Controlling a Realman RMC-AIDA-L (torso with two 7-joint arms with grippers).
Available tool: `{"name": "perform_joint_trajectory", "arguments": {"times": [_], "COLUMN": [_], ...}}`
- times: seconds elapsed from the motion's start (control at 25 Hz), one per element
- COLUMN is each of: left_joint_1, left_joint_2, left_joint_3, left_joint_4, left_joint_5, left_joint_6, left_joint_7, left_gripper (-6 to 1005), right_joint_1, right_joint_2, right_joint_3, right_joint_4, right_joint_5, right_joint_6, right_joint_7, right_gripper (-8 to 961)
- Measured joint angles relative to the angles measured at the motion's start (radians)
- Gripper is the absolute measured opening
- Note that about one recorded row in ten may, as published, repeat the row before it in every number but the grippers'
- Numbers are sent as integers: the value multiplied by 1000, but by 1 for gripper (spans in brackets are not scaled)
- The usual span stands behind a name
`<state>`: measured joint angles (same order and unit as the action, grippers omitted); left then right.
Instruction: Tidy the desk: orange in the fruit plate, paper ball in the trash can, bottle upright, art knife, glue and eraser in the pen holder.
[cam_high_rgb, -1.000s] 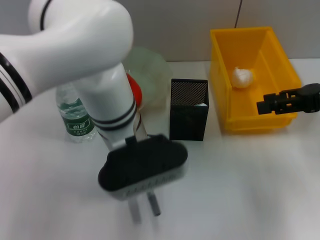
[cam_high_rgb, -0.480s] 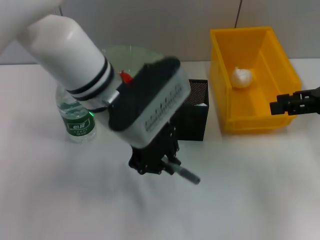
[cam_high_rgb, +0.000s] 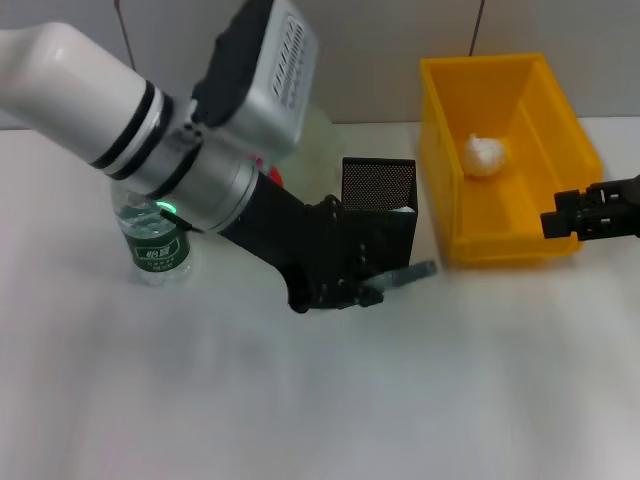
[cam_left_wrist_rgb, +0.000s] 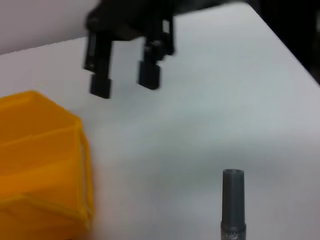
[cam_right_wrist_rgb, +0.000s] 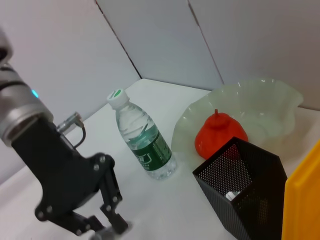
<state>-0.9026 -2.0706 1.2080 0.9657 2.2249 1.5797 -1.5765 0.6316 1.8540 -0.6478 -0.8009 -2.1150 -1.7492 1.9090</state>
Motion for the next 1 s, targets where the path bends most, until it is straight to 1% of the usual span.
{"name": "perform_joint_trajectory", "arguments": {"times": [0.04, 0.08, 0.12, 0.16, 0.2, 0.28, 0.32, 0.36, 0.4, 0.44, 0.52, 0.56, 0.64, 0.72, 0.76, 0.8, 0.84, 0.88, 0.92, 1.0], "left_joint_1": [0, 3, 10, 10, 14, 14, 17, 24, 24, 28, 28, 37, 51, 70, 79, 79, 92, 92, 115, 124], "left_joint_2": [0, 0, 1, 1, 1, 1, 1, 2, 2, 2, 2, 3, 4, 5, 6, 6, 6, 6, 6, 6], "left_joint_3": [0, -10, -30, -30, -39, -39, -49, -70, -70, -82, -82, -109, -140, -173, -186, -186, -198, -198, -204, -205], "left_joint_4": [0, 0, -1, -1, 0, 0, 0, 0, 0, 0, 0, -1, -1, -1, -1, -1, -1, -1, -1, -1], "left_joint_5": [0, -14, -41, -41, -54, -54, -63, -82, -82, -90, -90, -112, -143, -181, -202, -202, -224, -224, -262, -280], "left_joint_6": [0, 6, 16, 16, 20, 20, 21, 29, 29, 32, 32, 39, 58, 83, 93, 93, 102, 102, 110, 111], "left_joint_7": [0, -30, -104, -104, -147, -147, -195, -340, -340, -392, -392, -500, -596, -668, -697, -697, -728, -728, -792, -817], "left_gripper": [148, 148, 149, 149, 149, 149, 149, 149, 149, 149, 149, 149, 148, 148, 147, 147, 147, 146, 146, 146], "right_joint_1": [-1, -3, -5, -8, -10, -15, -19, -21, -24, -26, -28, -29, -35, -45, -54, -54, -61, -67, -75, -100], "right_joint_2": [1, 1, 2, 3, 3, 4, 6, 7, 10, 14, 25, 34, 55, 87, 115, 115, 131, 142, 153, 171], "right_joint_3": [0, -1, -1, -1, 0, 5, 8, 8, 9, 10, 11, 11, 13, 26, 43, 43, 50, 54, 56, 54], "right_joint_4": [-2, -5, -9, -12, -14, -16, -16, -16, -16, -14, -11, -11, -16, -32, -45, -45, -53, -57, -61, -62], "right_joint_5": [0, 0, -1, -1, -1, -1, -1, 0, 2, 2, 3, 3, 5, 8, 15, 15, 22, 34, 49, 101], "right_joint_6": [-1, -3, -3, -2, 1, 5, 6, 9, 11, 19, 44, 60, 84, 104, 108, 108, 107, 105, 103, 91], "right_joint_7": [-11, -23, -35, -48, -61, -95, -123, -140, -161, -185, -232, -259, -314, -401, -480, -480, -525, -559, -601, -700], "right_gripper": [693, 693, 693, 693, 693, 693, 693, 693, 693, 693, 694, 694, 694, 694, 694, 694, 694, 694, 694, 694]}}
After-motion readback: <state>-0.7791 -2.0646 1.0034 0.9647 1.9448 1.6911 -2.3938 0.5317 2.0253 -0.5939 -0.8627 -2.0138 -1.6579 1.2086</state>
